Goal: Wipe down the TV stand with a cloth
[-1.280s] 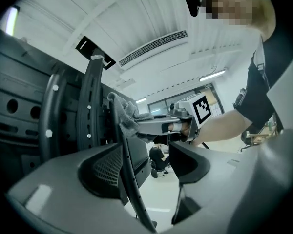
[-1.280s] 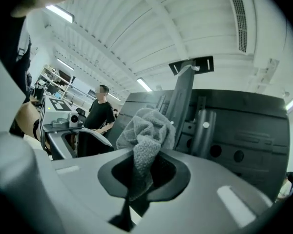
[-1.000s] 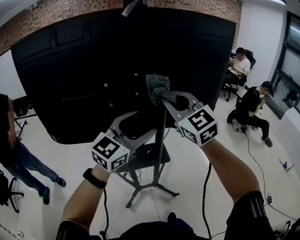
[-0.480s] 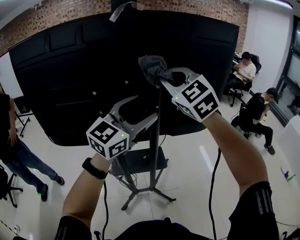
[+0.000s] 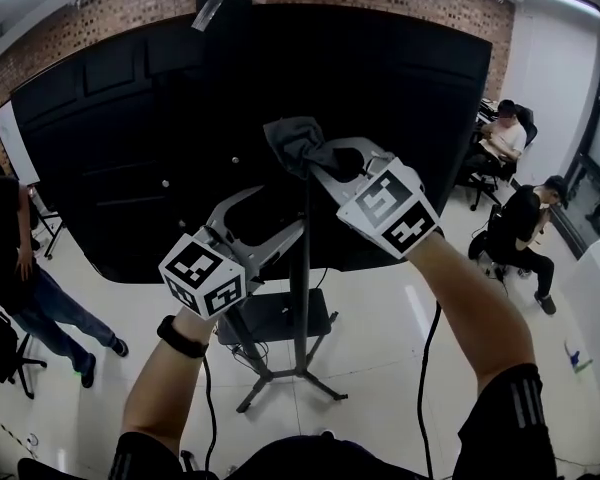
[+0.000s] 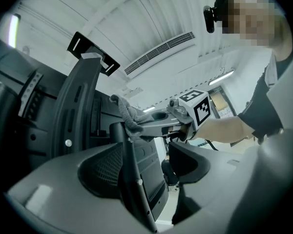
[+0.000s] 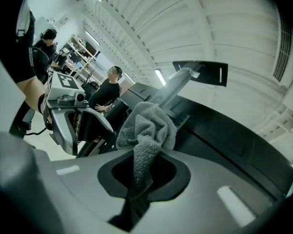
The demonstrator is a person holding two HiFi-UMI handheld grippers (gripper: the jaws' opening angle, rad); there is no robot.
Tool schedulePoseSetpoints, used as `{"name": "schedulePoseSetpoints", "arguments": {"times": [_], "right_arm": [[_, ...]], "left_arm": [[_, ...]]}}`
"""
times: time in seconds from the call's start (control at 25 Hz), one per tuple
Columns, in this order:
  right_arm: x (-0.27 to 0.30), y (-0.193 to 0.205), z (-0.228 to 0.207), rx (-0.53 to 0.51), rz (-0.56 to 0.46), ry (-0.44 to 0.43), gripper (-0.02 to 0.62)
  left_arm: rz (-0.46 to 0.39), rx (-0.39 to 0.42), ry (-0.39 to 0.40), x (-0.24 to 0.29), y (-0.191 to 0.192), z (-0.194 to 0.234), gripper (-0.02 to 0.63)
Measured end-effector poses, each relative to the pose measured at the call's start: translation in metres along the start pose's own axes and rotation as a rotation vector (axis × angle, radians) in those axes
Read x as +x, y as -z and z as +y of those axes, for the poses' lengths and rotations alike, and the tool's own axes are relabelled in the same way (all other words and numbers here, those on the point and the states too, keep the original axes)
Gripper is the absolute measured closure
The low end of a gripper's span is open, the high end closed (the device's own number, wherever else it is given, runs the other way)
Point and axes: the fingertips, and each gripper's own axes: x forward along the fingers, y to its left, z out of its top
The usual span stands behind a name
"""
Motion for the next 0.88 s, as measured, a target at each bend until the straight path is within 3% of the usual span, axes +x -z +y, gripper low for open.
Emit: {"name": "schedulePoseSetpoints", "arguments": {"times": [0.44,0.88], "right_arm": [[0.010,0.074,0.036,0.070,0.042,-0.129,0.566],[0.018,0.109,0.089,0.198,0.050,-0.255,0.566]], "left_arm": [[0.052,-0.057,-0.037,0.001,0.047,0.002,0.285],[0.096,-0.118,-0.035,-0.009,0.093,-0.005,0.285]]}}
